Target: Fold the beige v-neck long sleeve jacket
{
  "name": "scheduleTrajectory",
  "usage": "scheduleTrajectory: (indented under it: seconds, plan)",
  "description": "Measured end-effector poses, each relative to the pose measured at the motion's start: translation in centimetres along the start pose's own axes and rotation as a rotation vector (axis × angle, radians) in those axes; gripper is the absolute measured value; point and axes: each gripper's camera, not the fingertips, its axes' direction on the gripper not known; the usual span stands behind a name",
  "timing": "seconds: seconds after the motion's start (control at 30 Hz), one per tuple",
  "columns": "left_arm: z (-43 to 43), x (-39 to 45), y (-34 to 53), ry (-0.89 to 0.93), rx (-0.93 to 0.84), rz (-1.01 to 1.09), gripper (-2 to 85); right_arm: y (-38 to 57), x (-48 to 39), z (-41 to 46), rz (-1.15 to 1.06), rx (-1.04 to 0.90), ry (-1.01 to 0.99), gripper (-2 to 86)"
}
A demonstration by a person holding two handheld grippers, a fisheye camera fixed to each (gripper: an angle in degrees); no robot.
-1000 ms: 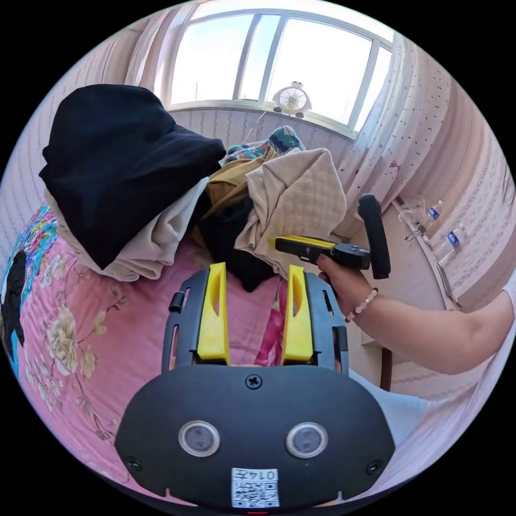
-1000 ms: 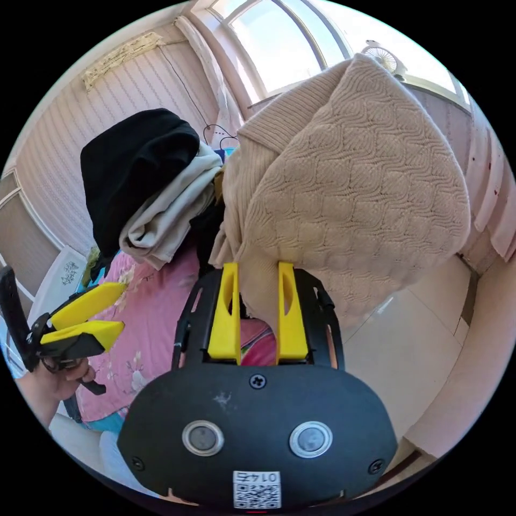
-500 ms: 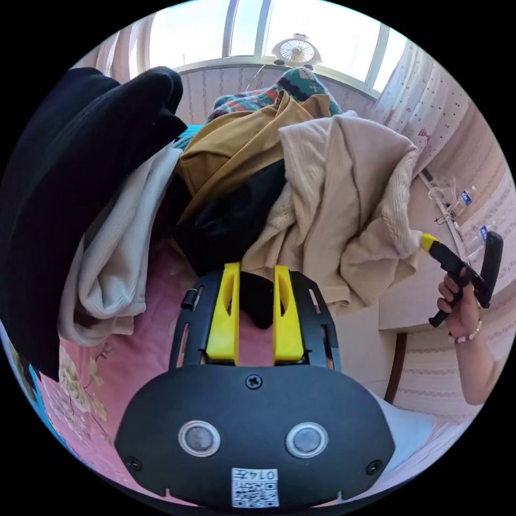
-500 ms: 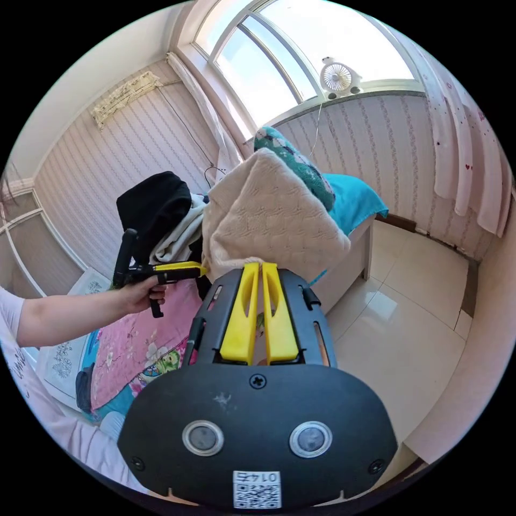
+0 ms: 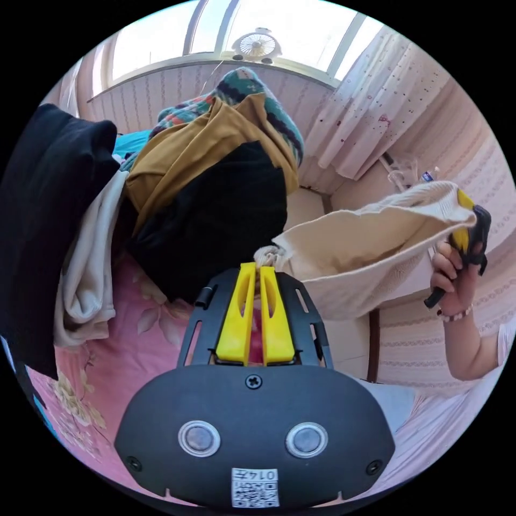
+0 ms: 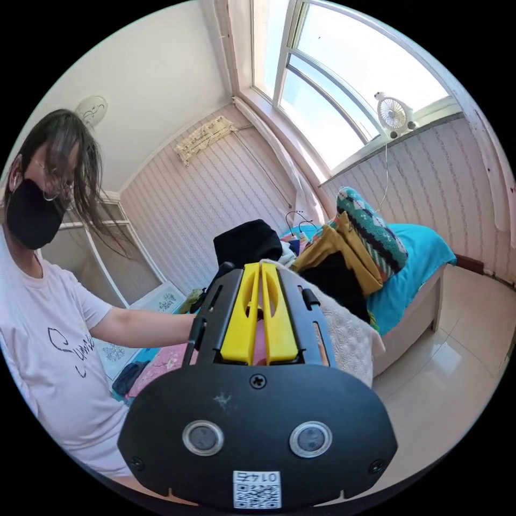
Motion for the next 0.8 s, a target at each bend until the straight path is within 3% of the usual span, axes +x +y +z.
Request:
scheduleTrajectory:
  seconds: [0.27, 0.43, 0.6, 0.8]
  plan:
    - [-19.3, 0.8, 14.1, 0.217, 0.373, -0.134, -1.0, -3.3, -5.5, -4.3, -0.128, 0.104, -0.275, -0.2]
    - [-34.6, 4.1, 28.5, 0.147, 0.620, -0.157, -1.0, -6.6, -10.8, -5.3, -0.230, 0.143, -0.444, -0.1]
    - [-47.6, 4.5, 44.3, -0.231, 0.774, -0.375, -1.0, -11.0, -16.9, 2.7, -0.313, 0.092, -0.575, -0.1]
    - [-65.7, 4.3, 54.1, -0.613, 0.934, -0.446, -1.0, -17.0, -30.0, 24.2, -0.348, -0.055, -0.799, -0.1]
